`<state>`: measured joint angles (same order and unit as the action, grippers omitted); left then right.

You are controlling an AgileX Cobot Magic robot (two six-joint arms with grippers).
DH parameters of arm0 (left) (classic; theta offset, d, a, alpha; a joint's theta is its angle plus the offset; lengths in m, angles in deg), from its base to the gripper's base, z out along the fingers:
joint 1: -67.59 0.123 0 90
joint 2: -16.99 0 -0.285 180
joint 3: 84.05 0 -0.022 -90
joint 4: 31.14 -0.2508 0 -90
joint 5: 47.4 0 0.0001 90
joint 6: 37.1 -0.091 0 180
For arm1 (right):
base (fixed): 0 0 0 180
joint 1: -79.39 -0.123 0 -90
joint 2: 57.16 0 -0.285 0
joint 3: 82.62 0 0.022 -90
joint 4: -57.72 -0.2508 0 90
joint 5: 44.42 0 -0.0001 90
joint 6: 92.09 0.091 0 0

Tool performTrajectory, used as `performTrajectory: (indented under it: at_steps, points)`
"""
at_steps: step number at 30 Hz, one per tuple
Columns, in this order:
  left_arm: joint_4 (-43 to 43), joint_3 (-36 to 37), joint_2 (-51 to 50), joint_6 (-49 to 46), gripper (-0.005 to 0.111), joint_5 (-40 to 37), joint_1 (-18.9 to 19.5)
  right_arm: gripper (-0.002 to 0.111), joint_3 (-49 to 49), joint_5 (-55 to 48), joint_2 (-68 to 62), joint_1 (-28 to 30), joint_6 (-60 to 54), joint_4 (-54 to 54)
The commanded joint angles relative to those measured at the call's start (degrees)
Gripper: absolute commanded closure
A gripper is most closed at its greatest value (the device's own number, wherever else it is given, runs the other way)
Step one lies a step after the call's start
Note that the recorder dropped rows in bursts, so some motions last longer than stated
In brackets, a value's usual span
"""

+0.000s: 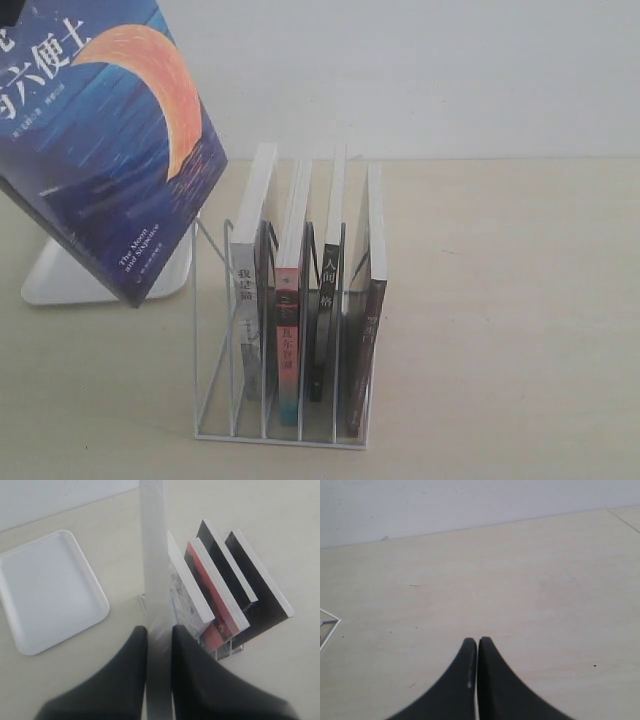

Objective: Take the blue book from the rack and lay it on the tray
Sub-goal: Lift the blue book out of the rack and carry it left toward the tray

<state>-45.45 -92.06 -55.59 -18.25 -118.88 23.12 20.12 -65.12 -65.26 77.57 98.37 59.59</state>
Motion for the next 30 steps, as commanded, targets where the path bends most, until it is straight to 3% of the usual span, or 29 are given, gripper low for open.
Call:
performTrajectory:
  at_steps: [1, 7, 9, 19, 25, 30]
  points:
    - [3.4, -0.8, 0.8, -4.4, 0.102, 1.5, 4.3, 0.108, 0.1, 0.2, 0.3, 0.1, -0.3, 0.1]
    - [5.7, -0.8, 0.1, -12.8, 0.102, 1.5, 15.8, 0.108, 0.1, 0.2, 0.3, 0.1, -0.3, 0.1]
    - [14.0, -0.8, -2.7, -21.4, 0.102, 1.5, 22.6, 0.108, 0.1, 0.2, 0.3, 0.1, -0.3, 0.1]
    - [26.6, -0.8, -14.9, -47.2, 0.102, 1.5, 37.6, 0.108, 0.1, 0.2, 0.3, 0.1, -0.3, 0.1]
    - [30.0, -1.6, -23.0, -62.1, 0.102, 1.5, 41.9, 0.108, 0.1, 0.2, 0.3, 0.1, -0.3, 0.1]
    - [31.4, -6.8, -29.6, -66.4, 0.102, 1.5, 43.4, 0.108, 0.1, 0.2, 0.3, 0.1, -0.3, 0.1]
